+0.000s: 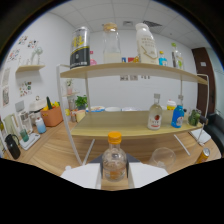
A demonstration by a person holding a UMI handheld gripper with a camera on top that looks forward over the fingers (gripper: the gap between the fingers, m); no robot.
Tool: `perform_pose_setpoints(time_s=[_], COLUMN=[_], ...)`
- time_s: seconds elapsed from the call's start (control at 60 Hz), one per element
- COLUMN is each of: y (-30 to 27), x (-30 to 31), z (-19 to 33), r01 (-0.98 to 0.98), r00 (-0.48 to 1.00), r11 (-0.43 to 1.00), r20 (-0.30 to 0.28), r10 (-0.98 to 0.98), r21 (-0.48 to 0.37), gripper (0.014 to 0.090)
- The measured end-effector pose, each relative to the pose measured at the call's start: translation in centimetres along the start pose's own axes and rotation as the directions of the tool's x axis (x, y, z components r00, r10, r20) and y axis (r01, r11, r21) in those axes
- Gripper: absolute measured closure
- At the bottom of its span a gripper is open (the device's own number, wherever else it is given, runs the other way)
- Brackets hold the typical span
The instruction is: Make me a cup of Vodka Sunrise.
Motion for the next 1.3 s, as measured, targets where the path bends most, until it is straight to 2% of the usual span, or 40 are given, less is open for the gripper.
perform_pose_setpoints(time_s=[0.267,0.417,0.55,0.733,1.05,1.083,1.167,1.3], y=[6.9,10.1,10.1,11.6,12.3,12.5,12.3,10.0], x=[0.7,0.5,-0.1,-0.6,-0.5,-0.5,-0.4,-0.6], z=[4.2,6.3,7.3,7.5,6.2,5.8,4.8,2.2], r01=[0.005,0.014,0.028,0.039,0.053,0.048,0.04,0.039], r00=[0.999,0.998,0.998,0.999,0.998,0.999,0.999,0.998], r11=[0.995,0.987,0.985,0.968,0.963,0.962,0.963,0.973], r20=[-0.047,-0.051,-0.041,-0.024,-0.013,-0.01,0.002,0.048], r10=[-0.01,-0.022,-0.036,-0.046,-0.059,-0.053,-0.041,-0.029], r21=[-0.096,-0.162,-0.17,-0.247,-0.265,-0.27,-0.265,-0.228], gripper=[0.0694,0.0694,0.0694,0.0689,0.0675,0.0657,0.0529,0.0279])
